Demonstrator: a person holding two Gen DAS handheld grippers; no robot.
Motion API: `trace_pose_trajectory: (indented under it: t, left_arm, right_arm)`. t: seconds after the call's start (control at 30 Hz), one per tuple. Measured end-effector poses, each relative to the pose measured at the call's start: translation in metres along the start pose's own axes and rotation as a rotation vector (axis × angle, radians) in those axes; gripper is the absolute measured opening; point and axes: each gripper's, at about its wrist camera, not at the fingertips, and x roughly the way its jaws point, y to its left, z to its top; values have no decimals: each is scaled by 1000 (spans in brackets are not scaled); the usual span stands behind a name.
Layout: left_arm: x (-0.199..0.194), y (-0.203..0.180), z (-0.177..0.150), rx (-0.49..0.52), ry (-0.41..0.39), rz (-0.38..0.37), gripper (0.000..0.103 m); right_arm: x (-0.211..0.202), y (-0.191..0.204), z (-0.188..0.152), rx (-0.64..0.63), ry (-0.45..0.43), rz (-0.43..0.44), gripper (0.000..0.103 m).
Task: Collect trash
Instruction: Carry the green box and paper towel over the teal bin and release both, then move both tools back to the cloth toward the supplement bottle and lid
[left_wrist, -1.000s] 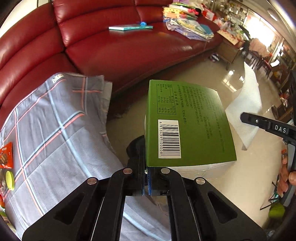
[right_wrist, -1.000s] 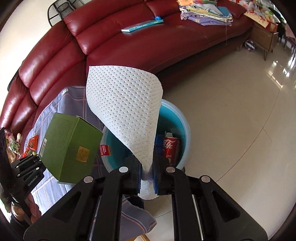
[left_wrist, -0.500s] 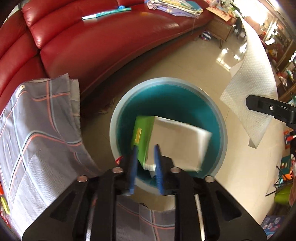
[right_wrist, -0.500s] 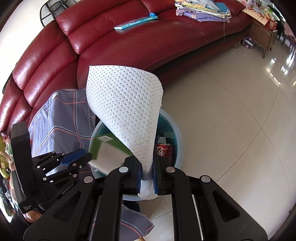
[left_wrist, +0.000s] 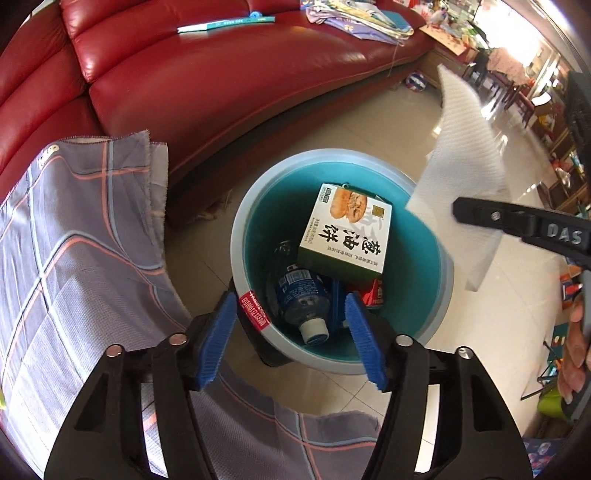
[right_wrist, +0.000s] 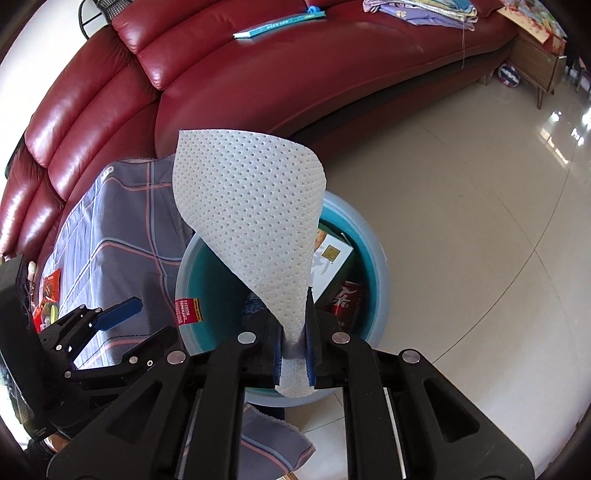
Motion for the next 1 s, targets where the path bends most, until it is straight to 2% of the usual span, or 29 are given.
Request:
trace_pose_trajectory:
  t: [0.03, 0.1, 0.2, 0.3, 0.47, 0.57, 0.63, 0.77, 0.83, 1.0]
  left_arm:
    - [-4, 1, -3, -7, -5, -6, 70]
    - [-10, 6, -6, -23, -15, -16, 81]
    - [-20, 13, -12, -41, -41, -19, 89]
    - [-26, 18, -15, -54, -47, -28, 90]
    - [-33, 25, -19, -68, -52, -36, 91]
    - [-36, 27, -22, -71, -56, -42, 91]
    - [-38, 29, -24, -74, -59, -47, 91]
    - [-45, 32, -29, -79, -69, -54, 92]
    - [-49, 36, -31, -90, -74, -63, 94]
    - [-62, 40, -38, -94, -96, -63, 96]
  right_arm:
    - [4, 4, 0, -6, 9, 8, 12]
    - [11, 11, -1, -13, 26, 22, 12]
    - [18, 21, -1, -32, 44, 31, 17]
    - [22, 29, -2, -44, 54, 31, 54]
    - [20, 34, -4, -47, 46, 16, 58]
    - [17, 34, -3, -38, 40, 4, 66]
    - [14, 34, -4, -28, 32, -4, 75]
    - [8, 33, -5, -8, 34, -19, 79]
    - [6, 35, -6, 0, 45, -27, 85]
    - [-4, 46, -10, -9, 38, -38, 85]
